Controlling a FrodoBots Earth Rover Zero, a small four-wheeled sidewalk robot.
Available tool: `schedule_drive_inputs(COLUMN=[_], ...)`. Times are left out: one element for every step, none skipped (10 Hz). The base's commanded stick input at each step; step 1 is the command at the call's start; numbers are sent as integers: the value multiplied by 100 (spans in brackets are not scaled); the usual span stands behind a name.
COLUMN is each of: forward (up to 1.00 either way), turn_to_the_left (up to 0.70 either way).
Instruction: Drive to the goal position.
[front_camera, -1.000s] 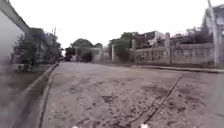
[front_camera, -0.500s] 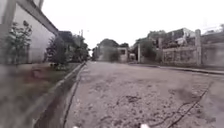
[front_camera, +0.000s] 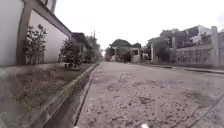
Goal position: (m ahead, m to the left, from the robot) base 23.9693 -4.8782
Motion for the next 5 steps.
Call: schedule_drive_inputs(forward=[56,85,85,85,85], turn_to_the_left=[0,0,0,2,7])
